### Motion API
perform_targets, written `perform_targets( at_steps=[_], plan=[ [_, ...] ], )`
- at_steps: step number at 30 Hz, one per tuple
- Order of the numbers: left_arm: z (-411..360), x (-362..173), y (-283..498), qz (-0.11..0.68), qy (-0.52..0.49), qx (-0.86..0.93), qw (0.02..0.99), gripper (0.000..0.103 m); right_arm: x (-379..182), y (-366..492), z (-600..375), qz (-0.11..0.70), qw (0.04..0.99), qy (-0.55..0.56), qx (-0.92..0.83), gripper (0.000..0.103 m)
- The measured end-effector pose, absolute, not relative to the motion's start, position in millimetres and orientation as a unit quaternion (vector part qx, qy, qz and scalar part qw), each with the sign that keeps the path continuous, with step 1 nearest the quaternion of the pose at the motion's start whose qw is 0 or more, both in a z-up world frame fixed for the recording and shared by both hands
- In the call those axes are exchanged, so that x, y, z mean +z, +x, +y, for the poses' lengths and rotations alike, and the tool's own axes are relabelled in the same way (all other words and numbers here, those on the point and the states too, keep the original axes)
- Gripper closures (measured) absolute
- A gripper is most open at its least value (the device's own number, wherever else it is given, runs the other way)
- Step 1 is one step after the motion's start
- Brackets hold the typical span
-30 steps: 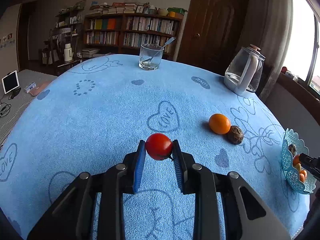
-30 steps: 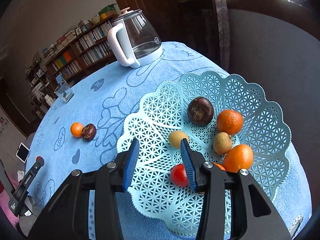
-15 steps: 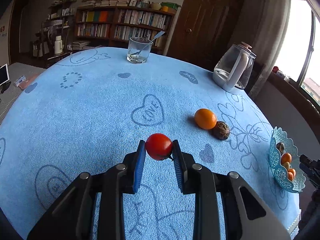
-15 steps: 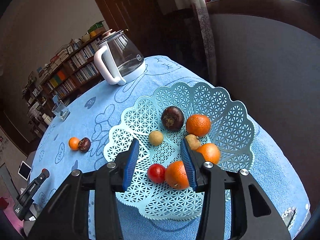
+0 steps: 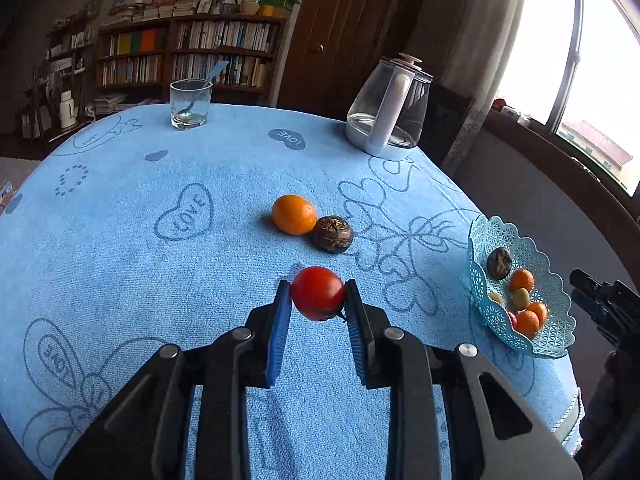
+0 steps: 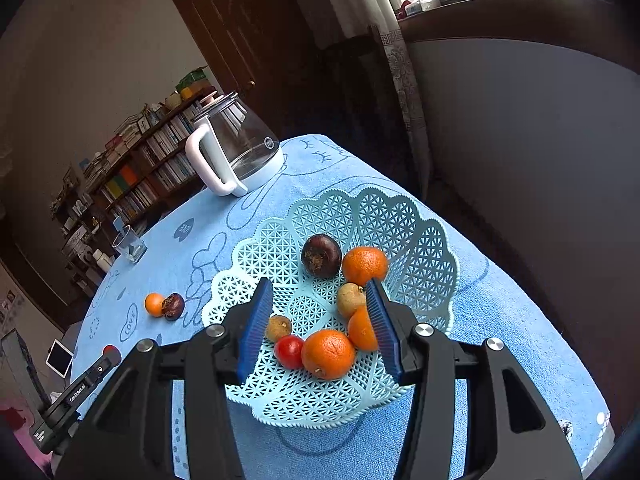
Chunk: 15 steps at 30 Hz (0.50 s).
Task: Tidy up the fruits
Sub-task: 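Carry the red tomato into the blue basket and open the left gripper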
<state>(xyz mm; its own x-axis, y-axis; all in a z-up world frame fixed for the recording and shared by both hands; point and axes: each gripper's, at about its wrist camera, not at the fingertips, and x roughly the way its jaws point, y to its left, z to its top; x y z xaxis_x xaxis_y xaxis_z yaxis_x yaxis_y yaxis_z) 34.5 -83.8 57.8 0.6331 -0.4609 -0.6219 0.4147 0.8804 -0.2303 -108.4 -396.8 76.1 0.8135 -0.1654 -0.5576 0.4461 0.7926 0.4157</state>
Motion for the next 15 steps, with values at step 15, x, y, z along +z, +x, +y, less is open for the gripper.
perform_targets(
  at_steps=[15],
  plan=[
    [-187, 73, -2, 0.342, 0.028, -0.343, 0.875, 0.076, 88, -129, -418, 0.221, 0.911, 0.3, -0.174, 0.051]
  ],
)
